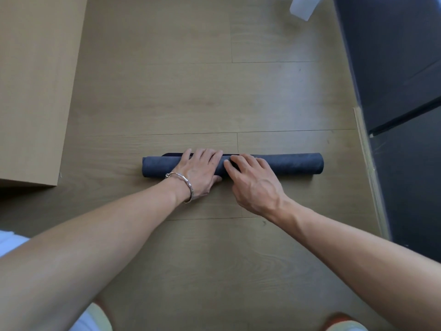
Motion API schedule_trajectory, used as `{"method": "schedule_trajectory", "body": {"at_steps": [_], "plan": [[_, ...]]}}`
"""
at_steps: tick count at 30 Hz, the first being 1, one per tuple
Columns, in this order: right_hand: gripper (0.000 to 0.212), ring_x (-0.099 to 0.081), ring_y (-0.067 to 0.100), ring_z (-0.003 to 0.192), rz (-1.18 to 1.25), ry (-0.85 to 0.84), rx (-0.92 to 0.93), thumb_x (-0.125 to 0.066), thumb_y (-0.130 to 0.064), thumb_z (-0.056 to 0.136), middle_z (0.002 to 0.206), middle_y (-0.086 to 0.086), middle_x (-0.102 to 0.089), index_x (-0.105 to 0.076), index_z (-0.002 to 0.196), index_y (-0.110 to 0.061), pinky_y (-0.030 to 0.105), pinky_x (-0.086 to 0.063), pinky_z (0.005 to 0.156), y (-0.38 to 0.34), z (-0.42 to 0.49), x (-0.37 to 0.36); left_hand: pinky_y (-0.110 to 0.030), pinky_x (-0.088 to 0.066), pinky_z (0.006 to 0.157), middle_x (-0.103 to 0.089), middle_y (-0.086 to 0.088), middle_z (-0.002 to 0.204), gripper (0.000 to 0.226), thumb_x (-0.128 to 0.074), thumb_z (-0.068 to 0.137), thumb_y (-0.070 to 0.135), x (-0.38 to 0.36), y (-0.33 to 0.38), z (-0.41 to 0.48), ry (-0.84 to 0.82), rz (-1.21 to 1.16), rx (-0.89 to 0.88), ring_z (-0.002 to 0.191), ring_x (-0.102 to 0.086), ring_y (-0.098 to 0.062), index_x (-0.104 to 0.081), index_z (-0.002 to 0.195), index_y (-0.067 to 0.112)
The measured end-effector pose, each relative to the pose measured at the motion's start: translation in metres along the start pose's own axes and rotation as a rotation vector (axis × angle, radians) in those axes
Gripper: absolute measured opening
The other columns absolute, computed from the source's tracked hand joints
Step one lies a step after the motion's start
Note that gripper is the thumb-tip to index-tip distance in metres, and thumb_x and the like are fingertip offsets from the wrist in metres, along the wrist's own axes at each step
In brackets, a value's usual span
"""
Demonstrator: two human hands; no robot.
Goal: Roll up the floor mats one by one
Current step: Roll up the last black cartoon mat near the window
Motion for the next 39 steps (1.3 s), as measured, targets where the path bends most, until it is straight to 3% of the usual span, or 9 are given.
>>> {"method": "schedule_trajectory", "body": {"at_steps": [4, 8, 12, 17, 21, 26, 31, 35, 39], "plan": [[0.049, -0.061, 0.031, 0.091, -0.024, -0.019, 0.009, -0.033, -0.019, 0.071, 0.100, 0.011, -0.065, -0.066, 0.105, -0.006, 0.038, -0.050, 0.068, -0.001, -0.005, 0.002, -0.038, -0.032, 0.102, -0.040, -0.008, 0.132, 0.069, -0.056, 0.086, 0.045, 0.008, 0.000, 0.010, -0.067, -0.078, 0.017, 0.122, -0.038, -0.026, -0.027, 0.142, 0.014], [0.045, -0.062, 0.029, 0.084, -0.035, -0.010, 0.027, -0.031, -0.023, 0.071, 0.094, 0.009, -0.065, -0.070, 0.090, -0.012, 0.036, -0.049, 0.064, -0.005, -0.013, 0.006, -0.033, -0.040, 0.074, -0.051, -0.006, 0.115, 0.055, -0.073, 0.071, 0.046, 0.022, 0.002, 0.015, -0.200, -0.193, 0.067, 0.109, -0.050, -0.027, -0.053, 0.114, 0.018], [0.039, -0.060, 0.031, 0.081, 0.050, 0.074, -0.061, -0.035, -0.030, 0.072, 0.093, 0.008, -0.064, -0.071, 0.072, -0.015, 0.035, -0.046, 0.068, -0.008, -0.009, 0.026, -0.028, -0.038, 0.066, -0.059, -0.001, 0.107, 0.046, -0.076, 0.064, 0.050, 0.027, 0.011, 0.001, -0.225, -0.246, 0.114, 0.098, -0.059, -0.026, -0.050, 0.093, 0.026], [0.026, -0.051, 0.029, 0.094, 0.168, 0.264, -0.354, -0.047, -0.030, 0.090, 0.104, 0.010, -0.055, -0.063, 0.100, -0.012, 0.040, -0.043, 0.079, 0.016, 0.019, 0.087, -0.031, -0.037, 0.071, -0.059, 0.000, 0.112, 0.045, -0.068, 0.075, 0.052, 0.068, 0.012, 0.005, -0.004, -0.212, 0.240, 0.107, -0.057, -0.026, -0.056, 0.106, 0.021], [0.022, -0.056, 0.027, 0.090, 0.443, 0.265, -0.528, -0.047, -0.035, 0.093, 0.099, 0.004, -0.056, -0.056, 0.095, -0.015, 0.037, -0.046, 0.077, 0.031, 0.046, 0.135, -0.033, -0.038, 0.072, -0.056, -0.003, 0.110, 0.044, -0.061, 0.080, 0.053, 0.124, -0.002, 0.015, 0.228, -0.352, 0.395, 0.102, -0.057, -0.028, -0.053, 0.104, 0.017], [0.026, -0.058, 0.021, 0.086, 0.822, 0.322, -0.574, -0.054, -0.043, 0.085, 0.093, 0.000, -0.063, -0.051, 0.093, -0.018, 0.034, -0.047, 0.073, 0.032, 0.066, 0.187, -0.037, -0.044, 0.075, -0.054, -0.007, 0.107, 0.043, -0.057, 0.082, 0.050, 0.200, -0.004, 0.023, 0.500, -0.655, 0.493, 0.100, -0.056, -0.030, -0.052, 0.101, 0.013], [0.038, -0.064, 0.018, 0.081, 1.049, 0.438, -0.576, -0.060, -0.053, 0.077, 0.085, -0.001, -0.063, -0.053, 0.090, -0.018, 0.038, -0.057, 0.072, 0.046, 0.072, 0.219, -0.035, -0.046, 0.086, -0.050, -0.003, 0.114, 0.049, -0.066, 0.076, 0.042, 0.237, 0.001, 0.017, 0.558, -0.930, 0.365, 0.104, -0.054, -0.022, -0.054, 0.116, 0.016], [0.042, -0.064, 0.017, 0.077, 1.414, 0.389, -0.581, -0.070, -0.046, 0.081, 0.095, 0.003, -0.064, -0.050, 0.097, -0.013, 0.035, -0.058, 0.068, 0.057, 0.060, 0.215, -0.023, -0.043, 0.087, -0.049, 0.000, 0.116, 0.038, -0.061, 0.084, 0.033, 0.241, 0.011, 0.010, 0.533, -1.088, 0.234, 0.101, -0.055, -0.014, -0.057, 0.120, 0.019], [0.048, -0.066, 0.021, 0.074, 1.629, 0.213, -0.561, -0.071, -0.042, 0.082, 0.089, 0.010, -0.070, -0.066, 0.106, 0.000, 0.031, -0.054, 0.066, 0.063, 0.048, 0.195, -0.032, -0.044, 0.070, -0.057, -0.001, 0.083, 0.032, -0.050, 0.079, 0.032, 0.232, 0.026, 0.010, 0.474, -1.179, 0.114, 0.072, -0.051, -0.014, -0.065, 0.093, 0.007]]}}
Point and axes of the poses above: each hand's wrist, its own z-axis towards the middle knuckle, its own x-axis out of the back of the hand, y = z × x, the point moved 2 cm from there along z, towards the middle knuckle
